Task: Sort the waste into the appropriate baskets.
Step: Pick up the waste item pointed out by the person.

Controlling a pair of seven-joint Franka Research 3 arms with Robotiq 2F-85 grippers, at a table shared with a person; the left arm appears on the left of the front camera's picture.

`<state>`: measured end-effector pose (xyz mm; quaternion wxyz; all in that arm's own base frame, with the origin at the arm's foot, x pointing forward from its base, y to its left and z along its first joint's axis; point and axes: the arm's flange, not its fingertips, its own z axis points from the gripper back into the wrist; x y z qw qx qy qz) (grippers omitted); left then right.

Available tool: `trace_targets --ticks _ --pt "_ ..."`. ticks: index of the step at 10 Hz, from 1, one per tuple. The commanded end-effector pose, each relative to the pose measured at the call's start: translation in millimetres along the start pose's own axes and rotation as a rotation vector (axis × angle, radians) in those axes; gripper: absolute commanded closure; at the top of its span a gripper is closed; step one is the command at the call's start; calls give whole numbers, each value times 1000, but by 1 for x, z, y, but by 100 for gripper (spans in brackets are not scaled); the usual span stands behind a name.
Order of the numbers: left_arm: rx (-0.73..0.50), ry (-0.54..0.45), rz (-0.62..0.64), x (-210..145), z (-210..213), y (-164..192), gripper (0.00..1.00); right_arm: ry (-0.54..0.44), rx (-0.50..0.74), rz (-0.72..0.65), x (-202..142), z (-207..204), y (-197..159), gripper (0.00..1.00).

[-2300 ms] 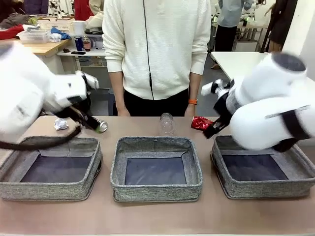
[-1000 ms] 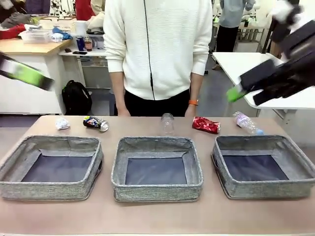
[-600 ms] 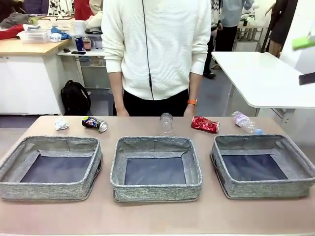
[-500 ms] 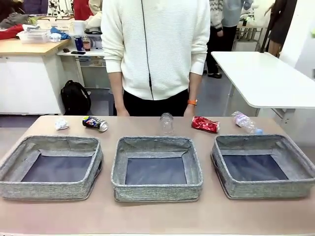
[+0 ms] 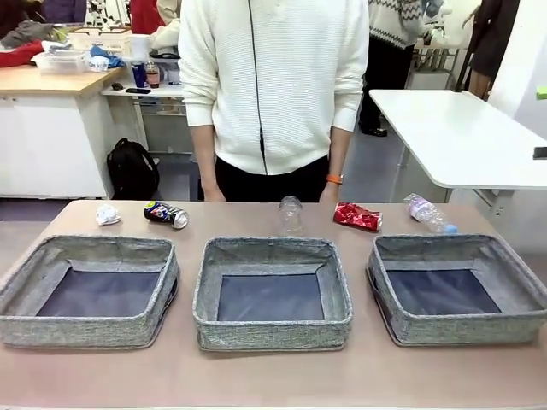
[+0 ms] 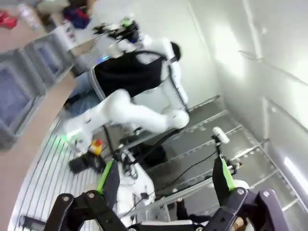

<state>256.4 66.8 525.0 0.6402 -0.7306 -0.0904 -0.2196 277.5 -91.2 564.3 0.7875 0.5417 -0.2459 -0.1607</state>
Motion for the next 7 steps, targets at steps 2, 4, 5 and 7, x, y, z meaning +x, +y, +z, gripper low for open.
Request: trace_targets --ticks 2,4,5,7 --pt "219 74 128 -27 37 -22 0 -93 -3 54 -69 7 -55 0" --pt "166 59 82 -21 22 -17 0 -65 -13 22 3 26 -11 0" --pt "166 59 82 -21 22 -17 0 -65 -13 22 3 26 -11 0" --pt "166 59 82 -21 22 -17 0 -65 -13 22 3 26 -11 0"
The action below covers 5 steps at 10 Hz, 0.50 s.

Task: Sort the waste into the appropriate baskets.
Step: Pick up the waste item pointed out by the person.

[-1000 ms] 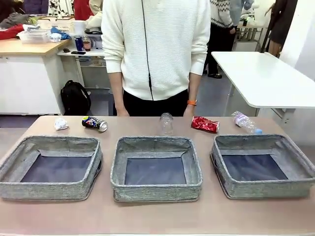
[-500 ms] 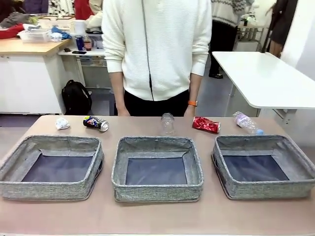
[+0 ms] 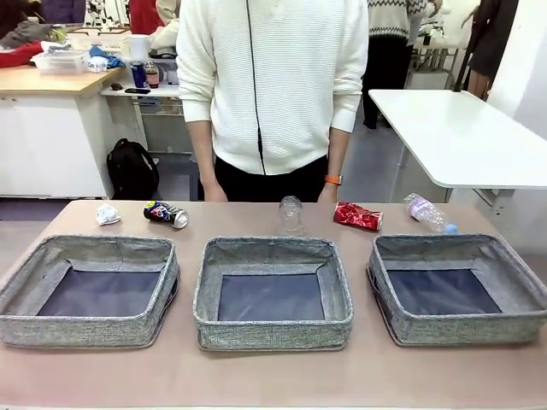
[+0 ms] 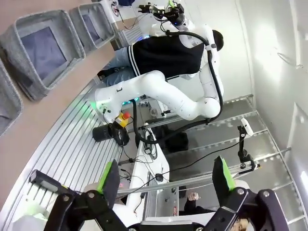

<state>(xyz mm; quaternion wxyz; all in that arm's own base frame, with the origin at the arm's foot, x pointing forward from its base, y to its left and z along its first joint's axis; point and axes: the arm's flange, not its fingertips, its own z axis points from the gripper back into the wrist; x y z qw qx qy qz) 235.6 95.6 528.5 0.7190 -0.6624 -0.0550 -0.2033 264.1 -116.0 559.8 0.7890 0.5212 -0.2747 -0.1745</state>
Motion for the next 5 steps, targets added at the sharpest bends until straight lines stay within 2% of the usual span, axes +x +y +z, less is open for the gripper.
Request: trace_targets --ticks 1,5 --pt "-24 -7 -13 1 -1 0 0 1 19 2 2 0 2 0" --pt "-24 -7 -13 1 -1 0 0 1 19 2 2 0 2 0"
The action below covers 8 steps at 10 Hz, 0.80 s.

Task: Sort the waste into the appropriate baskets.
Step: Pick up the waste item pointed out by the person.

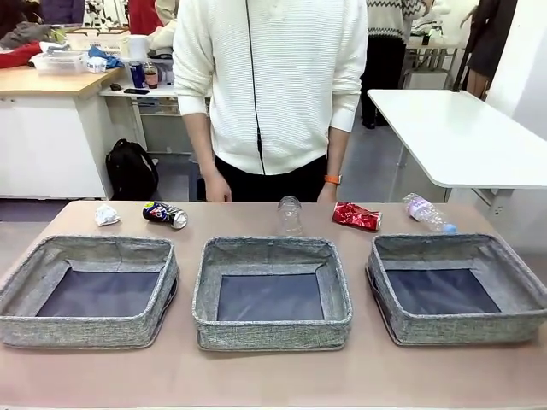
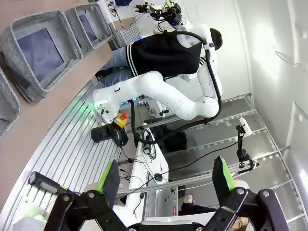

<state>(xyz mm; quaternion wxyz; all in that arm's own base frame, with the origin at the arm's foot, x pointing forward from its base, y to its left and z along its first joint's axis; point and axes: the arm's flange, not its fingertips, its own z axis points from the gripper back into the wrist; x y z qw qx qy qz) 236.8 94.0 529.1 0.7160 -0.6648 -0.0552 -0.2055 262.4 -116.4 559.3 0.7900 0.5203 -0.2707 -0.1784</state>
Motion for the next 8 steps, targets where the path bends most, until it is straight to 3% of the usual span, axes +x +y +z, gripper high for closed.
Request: trace_targets --ticks 1,8 --pt "-17 -8 -8 -1 0 0 0 -2 25 11 4 -1 2 0" --pt "-17 -8 -8 -1 0 0 0 -2 25 11 4 -1 2 0"
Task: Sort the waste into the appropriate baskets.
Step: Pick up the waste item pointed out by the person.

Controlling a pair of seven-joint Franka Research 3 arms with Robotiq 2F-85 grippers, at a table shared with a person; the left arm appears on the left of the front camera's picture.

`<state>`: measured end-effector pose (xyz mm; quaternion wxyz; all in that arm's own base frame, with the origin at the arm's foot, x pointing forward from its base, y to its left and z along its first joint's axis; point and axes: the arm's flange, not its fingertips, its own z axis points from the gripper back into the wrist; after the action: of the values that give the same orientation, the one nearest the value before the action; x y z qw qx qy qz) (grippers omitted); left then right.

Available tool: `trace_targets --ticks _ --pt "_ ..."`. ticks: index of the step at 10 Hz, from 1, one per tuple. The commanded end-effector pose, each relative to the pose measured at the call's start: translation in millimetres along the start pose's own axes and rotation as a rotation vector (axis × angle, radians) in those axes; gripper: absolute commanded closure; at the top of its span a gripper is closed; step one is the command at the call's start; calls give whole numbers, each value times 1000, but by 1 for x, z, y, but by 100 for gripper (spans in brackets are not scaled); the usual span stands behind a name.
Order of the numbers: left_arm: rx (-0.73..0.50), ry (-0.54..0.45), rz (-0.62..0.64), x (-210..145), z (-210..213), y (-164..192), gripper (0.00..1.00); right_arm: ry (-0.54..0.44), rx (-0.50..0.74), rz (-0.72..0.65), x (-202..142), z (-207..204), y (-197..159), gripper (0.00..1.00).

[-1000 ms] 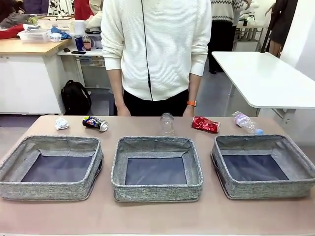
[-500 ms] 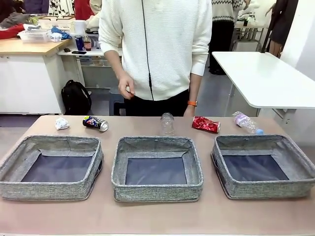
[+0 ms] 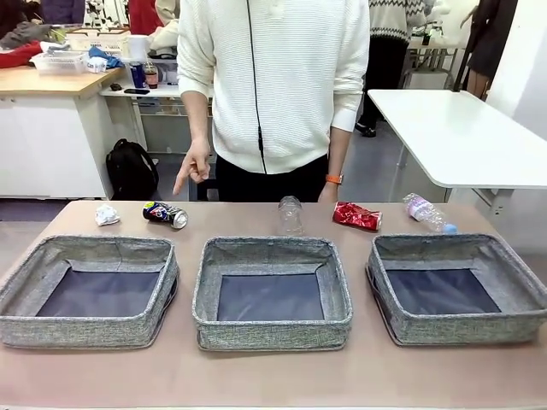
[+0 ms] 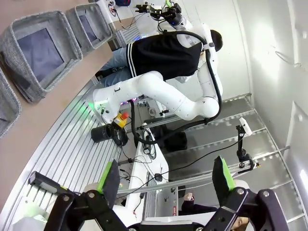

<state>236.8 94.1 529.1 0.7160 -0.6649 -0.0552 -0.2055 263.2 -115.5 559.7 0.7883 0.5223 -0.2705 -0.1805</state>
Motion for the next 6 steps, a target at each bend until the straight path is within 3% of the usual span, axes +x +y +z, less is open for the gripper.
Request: trace_targets --ticks 1,6 --pt "-17 -8 -8 -1 0 0 0 0 21 16 3 0 2 0" --pt "0 0 0 0 0 0 0 0 21 16 3 0 2 0"
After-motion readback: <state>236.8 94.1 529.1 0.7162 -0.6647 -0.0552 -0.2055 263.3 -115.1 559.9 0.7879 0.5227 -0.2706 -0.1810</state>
